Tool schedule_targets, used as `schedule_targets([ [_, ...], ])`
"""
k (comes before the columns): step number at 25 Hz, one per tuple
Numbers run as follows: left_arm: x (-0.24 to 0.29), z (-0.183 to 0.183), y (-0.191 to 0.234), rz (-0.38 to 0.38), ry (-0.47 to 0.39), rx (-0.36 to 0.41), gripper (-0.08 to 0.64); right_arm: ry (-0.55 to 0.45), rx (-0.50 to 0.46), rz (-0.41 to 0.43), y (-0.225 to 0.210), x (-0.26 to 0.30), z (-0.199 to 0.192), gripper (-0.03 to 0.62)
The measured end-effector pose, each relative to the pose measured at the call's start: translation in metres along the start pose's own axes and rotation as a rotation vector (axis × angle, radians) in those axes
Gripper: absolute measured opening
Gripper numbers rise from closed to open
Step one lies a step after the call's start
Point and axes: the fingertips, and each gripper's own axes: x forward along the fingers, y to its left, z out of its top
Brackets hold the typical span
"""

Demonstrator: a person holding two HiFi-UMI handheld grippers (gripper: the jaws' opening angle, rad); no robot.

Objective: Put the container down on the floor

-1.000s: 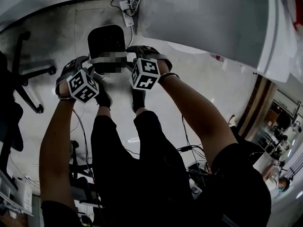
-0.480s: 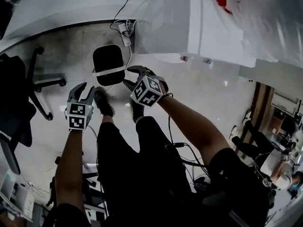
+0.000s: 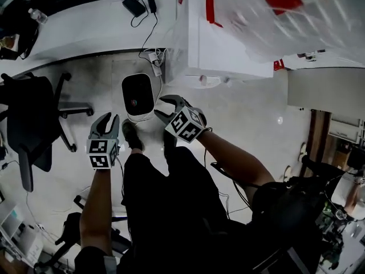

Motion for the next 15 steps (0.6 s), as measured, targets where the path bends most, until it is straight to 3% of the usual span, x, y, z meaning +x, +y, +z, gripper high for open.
schedule_targets([
  [8, -0.073, 0.067, -0.043, 0.020, -0.160, -0.047, 0.060, -0.172, -0.011, -0.034, 0.007, -0.087, 0.060, 0.163],
  [11, -0.101, 0.087, -0.060, 0.015, -0.225, -0.029, 0.035, -0.247, -0.001, -0.038, 0.015, -0.120, 0.086, 0.131],
  [15, -0.141, 0.109, -0.081, 0.016, -0.291, -0.076, 0.017, -0.343, 0.000, -0.030, 0.031, -0.165, 0.117, 0.073],
])
